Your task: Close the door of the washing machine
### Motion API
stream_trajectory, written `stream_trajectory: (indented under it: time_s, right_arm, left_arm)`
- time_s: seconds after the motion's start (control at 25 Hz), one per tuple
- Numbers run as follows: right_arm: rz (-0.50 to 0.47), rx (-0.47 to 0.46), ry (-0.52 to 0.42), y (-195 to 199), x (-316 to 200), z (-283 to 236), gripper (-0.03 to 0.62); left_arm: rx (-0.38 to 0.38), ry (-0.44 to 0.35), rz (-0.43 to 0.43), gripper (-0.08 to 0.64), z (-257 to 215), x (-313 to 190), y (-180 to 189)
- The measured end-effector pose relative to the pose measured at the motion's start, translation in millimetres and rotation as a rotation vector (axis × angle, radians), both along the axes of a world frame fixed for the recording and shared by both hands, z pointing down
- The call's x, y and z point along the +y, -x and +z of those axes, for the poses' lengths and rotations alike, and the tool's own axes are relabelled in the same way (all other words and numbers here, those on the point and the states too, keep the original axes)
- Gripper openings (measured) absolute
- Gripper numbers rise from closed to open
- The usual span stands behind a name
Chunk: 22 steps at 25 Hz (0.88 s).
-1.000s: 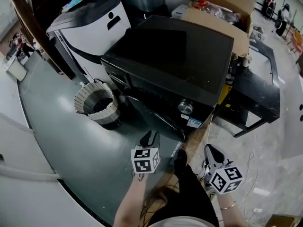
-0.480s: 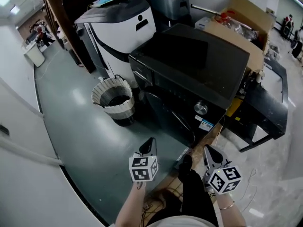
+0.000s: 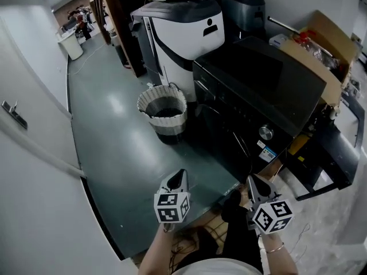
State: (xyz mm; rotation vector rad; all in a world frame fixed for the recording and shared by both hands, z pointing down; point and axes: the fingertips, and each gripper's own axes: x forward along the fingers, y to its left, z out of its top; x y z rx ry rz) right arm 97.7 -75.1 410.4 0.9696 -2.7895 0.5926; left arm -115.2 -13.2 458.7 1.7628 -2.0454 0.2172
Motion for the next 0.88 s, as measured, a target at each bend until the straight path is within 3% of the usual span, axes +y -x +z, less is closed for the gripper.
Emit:
stream_trajectory:
  time_s: [0.36, 0.88]
  right_arm:
    - [-0.067, -0.028, -0.031, 13, 29, -11, 0.005]
    - [-0.131, -0.016, -0.053, 24, 57, -15, 0.005]
  left_arm:
    - [-0.032, -0.013, -0.087, 0.025, -14, 57, 14]
    - [-0.014, -0.056, -0.171, 0.025, -28, 110, 28]
